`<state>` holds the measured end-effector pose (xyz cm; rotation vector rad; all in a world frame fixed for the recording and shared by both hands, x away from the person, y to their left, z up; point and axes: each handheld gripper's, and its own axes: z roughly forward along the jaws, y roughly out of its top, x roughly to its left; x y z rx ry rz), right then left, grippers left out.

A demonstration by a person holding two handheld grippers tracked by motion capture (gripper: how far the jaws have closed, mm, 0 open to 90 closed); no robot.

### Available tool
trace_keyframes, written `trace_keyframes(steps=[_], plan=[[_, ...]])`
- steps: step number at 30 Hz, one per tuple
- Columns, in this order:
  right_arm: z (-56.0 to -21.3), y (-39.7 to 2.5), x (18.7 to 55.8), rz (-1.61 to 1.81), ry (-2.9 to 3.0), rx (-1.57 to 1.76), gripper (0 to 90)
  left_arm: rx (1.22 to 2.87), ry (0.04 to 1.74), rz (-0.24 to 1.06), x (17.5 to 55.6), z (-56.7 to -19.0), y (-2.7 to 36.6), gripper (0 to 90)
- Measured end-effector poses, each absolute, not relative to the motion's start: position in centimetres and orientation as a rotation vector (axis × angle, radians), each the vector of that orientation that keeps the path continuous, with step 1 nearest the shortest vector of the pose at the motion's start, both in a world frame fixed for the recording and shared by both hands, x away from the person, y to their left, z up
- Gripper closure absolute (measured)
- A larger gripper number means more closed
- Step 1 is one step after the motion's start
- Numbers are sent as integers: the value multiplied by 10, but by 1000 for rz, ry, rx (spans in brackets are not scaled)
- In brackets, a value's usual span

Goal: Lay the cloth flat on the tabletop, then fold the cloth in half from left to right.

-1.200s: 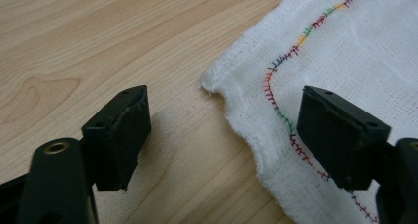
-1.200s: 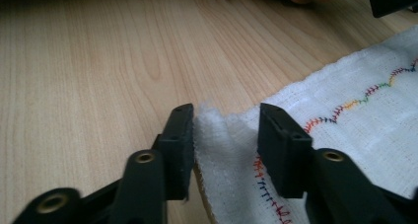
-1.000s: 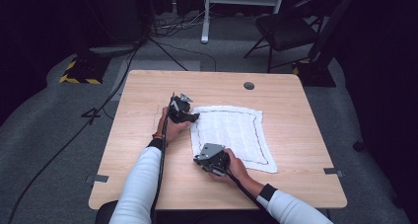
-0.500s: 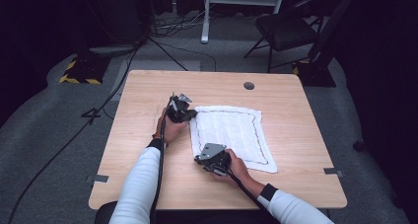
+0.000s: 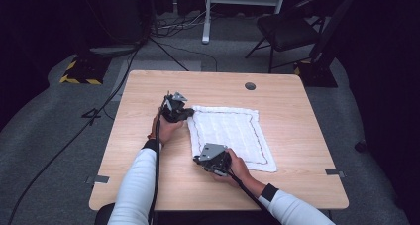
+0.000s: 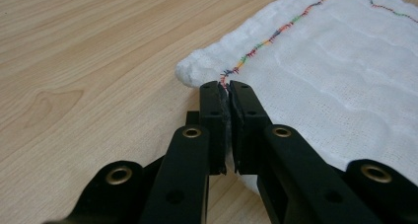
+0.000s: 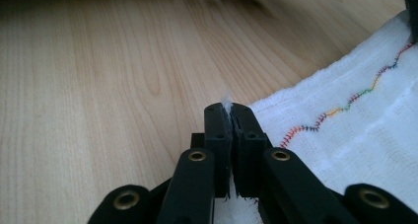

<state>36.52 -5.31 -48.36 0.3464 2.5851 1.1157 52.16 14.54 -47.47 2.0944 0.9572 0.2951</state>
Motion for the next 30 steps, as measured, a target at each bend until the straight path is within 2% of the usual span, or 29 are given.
trace_keyframes(steps=[17, 30], plan=[[-472, -60, 366, 1150, 2562, 343, 871, 2118, 942, 312, 518, -472, 146, 856], [-459, -63, 364, 1192, 2530, 331, 870, 2063, 937, 342, 506, -455, 159, 855]])
